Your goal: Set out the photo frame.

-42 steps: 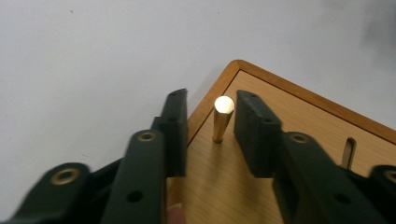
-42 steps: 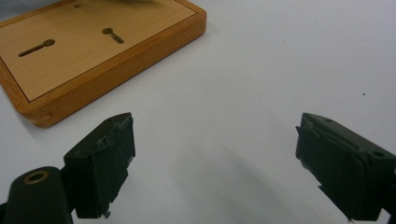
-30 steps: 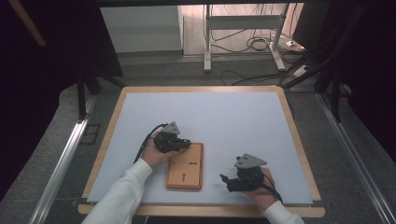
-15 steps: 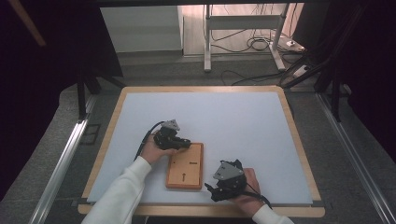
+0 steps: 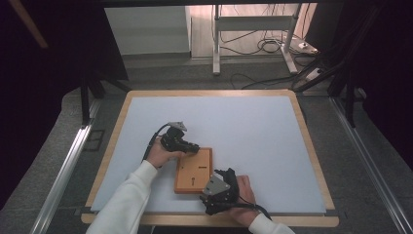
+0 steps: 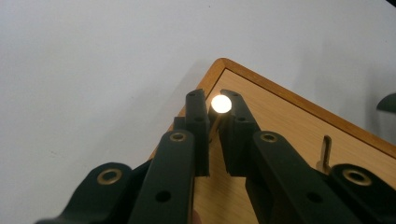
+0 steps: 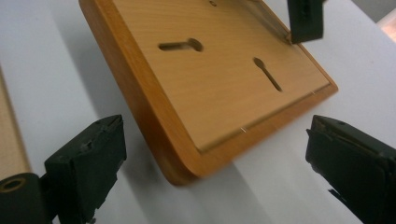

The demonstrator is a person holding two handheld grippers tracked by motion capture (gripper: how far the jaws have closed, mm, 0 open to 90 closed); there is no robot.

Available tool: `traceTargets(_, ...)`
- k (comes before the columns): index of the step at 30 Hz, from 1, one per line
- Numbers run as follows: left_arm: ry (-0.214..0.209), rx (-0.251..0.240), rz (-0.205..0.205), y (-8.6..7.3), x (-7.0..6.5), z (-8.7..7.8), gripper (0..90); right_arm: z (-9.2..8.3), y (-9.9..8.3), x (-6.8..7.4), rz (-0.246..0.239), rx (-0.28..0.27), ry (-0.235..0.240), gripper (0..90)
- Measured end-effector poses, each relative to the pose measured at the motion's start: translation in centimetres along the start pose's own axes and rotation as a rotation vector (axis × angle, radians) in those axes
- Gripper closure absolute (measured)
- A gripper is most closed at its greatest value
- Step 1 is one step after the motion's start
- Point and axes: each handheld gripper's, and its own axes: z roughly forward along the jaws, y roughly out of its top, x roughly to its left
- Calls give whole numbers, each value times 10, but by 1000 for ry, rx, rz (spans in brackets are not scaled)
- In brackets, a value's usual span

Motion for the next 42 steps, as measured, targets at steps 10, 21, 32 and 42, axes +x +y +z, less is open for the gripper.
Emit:
traceTargets(10, 1, 0, 3, 0, 0, 0, 830, 16, 10, 7, -76, 27, -93, 82)
traceTargets(21, 71, -10, 36, 1, -6, 1, 838, 16, 21, 6, -139, 14, -79, 169)
traceTargets(32, 122, -31, 41, 1, -8, 2, 806, 4, 30, -4, -133, -13, -47, 327)
traceTargets(42, 236, -79, 9, -1, -7, -27, 526, -5, 37, -19, -90, -53, -32, 383)
